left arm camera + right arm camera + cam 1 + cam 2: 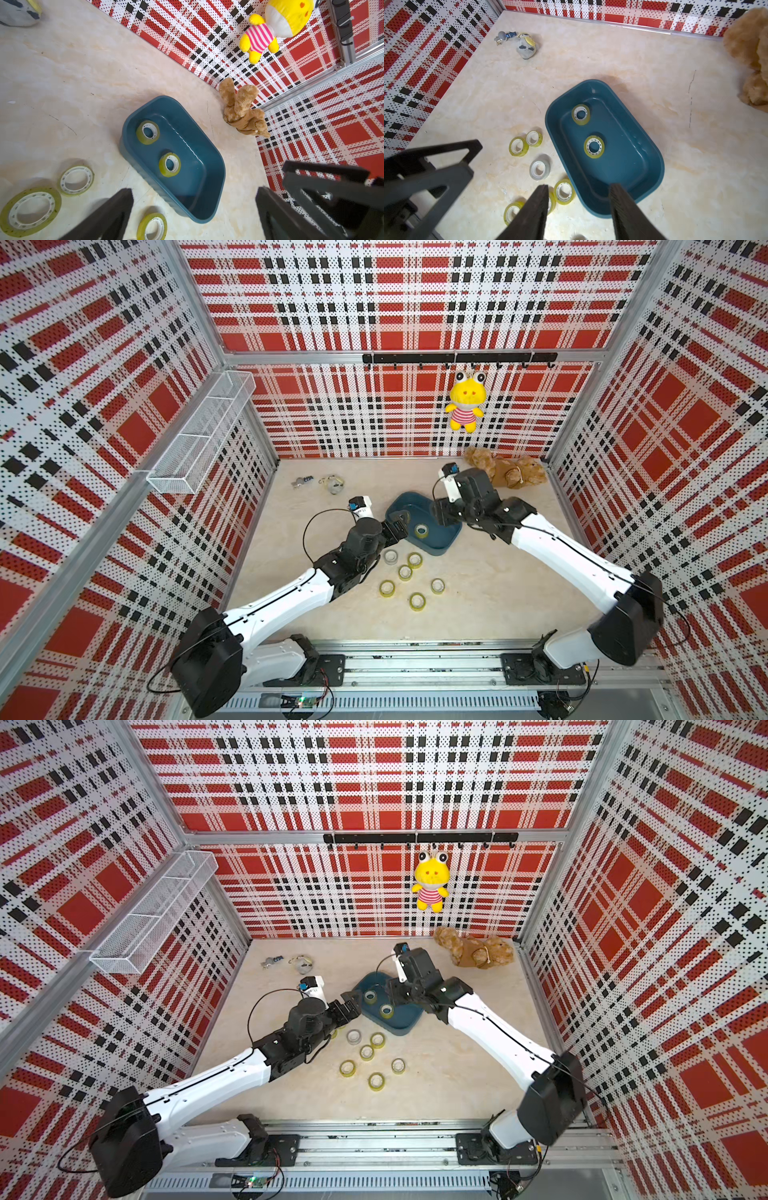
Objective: Put the transparent tape into the storage box
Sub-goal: Move the tape to the center of the board.
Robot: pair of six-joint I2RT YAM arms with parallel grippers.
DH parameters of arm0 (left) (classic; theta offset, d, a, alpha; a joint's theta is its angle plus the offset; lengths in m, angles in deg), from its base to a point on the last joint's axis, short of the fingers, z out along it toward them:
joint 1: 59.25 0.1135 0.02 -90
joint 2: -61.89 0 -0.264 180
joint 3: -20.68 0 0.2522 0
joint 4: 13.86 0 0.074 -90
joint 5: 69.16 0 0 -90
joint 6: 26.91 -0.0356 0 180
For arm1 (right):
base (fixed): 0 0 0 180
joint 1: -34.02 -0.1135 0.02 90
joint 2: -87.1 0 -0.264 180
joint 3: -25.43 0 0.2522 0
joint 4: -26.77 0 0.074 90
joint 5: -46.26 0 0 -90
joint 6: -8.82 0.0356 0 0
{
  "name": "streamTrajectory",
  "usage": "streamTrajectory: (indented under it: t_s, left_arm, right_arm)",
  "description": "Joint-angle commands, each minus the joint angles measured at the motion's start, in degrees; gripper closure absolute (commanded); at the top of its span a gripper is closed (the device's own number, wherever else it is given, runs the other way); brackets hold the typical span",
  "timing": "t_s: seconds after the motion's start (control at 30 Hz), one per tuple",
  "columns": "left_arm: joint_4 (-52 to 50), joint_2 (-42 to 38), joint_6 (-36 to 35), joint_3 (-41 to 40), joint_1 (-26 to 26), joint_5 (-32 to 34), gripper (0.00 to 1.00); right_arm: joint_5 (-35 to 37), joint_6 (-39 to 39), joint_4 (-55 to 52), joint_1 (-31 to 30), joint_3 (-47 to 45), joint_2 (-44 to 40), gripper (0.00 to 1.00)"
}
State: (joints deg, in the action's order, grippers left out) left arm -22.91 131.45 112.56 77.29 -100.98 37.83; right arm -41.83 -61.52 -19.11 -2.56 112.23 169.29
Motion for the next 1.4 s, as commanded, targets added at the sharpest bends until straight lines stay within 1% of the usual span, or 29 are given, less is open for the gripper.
streamTrajectory:
  t_s: [0.0, 0.1, 0.27, 0.37, 0.5, 0.57, 0.6, 0.73, 1.0, 1.1, 1.23, 1.37]
  left_arm:
    - [-2.41, 2.12, -0.47, 3.63, -1.25, 1.33, 0.01]
    - [-2.86, 3.02, -0.69, 4.99, -3.18, 2.93, 0.01]
    - [-2.21, 3.89, 0.85, 4.85, -4.57, 5.18, 0.01]
    - [-0.76, 4.35, 0.89, 4.95, -5.24, 6.54, 0.01]
    - [1.76, 4.36, 2.21, 2.98, -5.29, 8.88, 0.01]
    - [2.51, 4.19, 3.12, 2.19, -5.29, 8.94, 0.01]
    - [3.20, 4.09, 3.26, 1.80, -5.37, 8.69, 0.01]
    - [3.60, 3.76, 3.43, 1.08, -5.37, 8.97, 0.01]
    - [2.61, 0.54, 3.68, -0.75, -5.30, 11.00, 0.01]
    - [2.54, -0.21, 3.35, -0.66, -5.29, 11.23, 0.01]
    - [2.08, 0.09, 3.17, -0.62, -5.20, 11.30, 0.01]
    - [1.55, 0.24, 3.17, 0.01, -5.17, 10.23, 0.01]
  right_arm:
    - [2.38, 1.64, 0.50, 0.28, -9.18, -5.22, 0.46]
    - [1.37, 4.53, 0.92, 0.20, -16.98, -10.71, 0.46]
    - [0.82, 8.16, 3.06, 0.19, -27.18, -16.40, 0.47]
    - [0.69, 9.73, 2.64, 0.19, -30.23, -17.65, 0.47]
    - [0.17, 11.26, 2.31, 0.15, -33.13, -18.11, 0.48]
    - [-0.10, 11.63, 3.26, 0.11, -34.58, -18.03, 0.50]
    - [-0.66, 14.04, 4.36, 0.10, -35.36, -17.82, 0.50]
    - [-2.94, 17.14, 8.73, -1.30, -37.41, -15.36, 0.49]
    - [1.27, 21.69, 13.04, -7.10, -35.10, -6.78, 0.47]
    - [1.59, 22.62, 14.70, -9.13, -33.75, -3.69, 0.46]
    - [3.37, 22.97, 13.75, -11.26, -31.70, -0.01, 0.47]
    - [4.70, 22.70, 12.44, -12.18, -31.44, 1.68, 0.46]
